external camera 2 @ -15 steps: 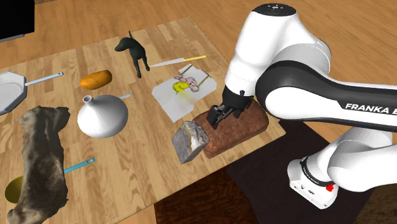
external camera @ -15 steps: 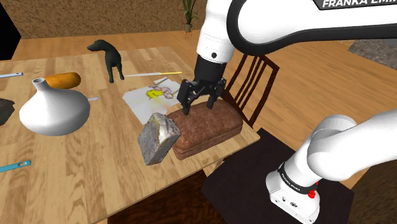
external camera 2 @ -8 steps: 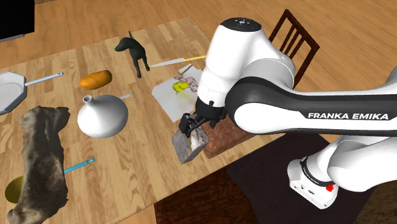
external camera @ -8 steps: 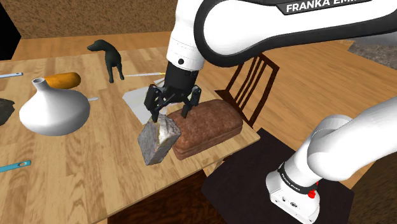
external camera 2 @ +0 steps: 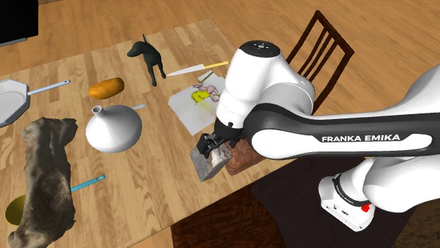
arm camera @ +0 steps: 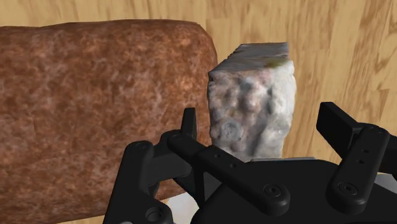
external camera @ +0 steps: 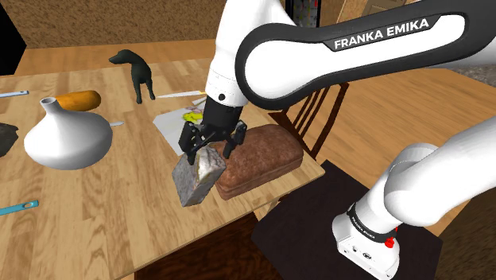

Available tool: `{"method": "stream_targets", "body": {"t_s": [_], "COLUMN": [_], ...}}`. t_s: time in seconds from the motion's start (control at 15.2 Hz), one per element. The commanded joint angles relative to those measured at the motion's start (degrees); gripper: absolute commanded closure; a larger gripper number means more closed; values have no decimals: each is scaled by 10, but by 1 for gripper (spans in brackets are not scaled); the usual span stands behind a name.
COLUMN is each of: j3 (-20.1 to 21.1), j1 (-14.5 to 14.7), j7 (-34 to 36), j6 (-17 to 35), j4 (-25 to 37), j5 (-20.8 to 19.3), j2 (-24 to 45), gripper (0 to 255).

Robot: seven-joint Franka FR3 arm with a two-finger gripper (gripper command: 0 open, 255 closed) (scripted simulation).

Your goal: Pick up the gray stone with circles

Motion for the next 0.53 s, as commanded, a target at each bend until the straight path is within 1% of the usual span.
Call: {"method": "stream_targets", "body": {"t_s": [0.0, 0.07, 0.46], "j3": [1, 0, 0], "j1": [0, 1, 0], "j7": [-2, -2, -2], "j6": [6, 5, 6], "j4": [-5, -6, -5], "j5": [1, 2, 1], "j2": [1, 0, 1], "gripper": [0, 255, 255]}}
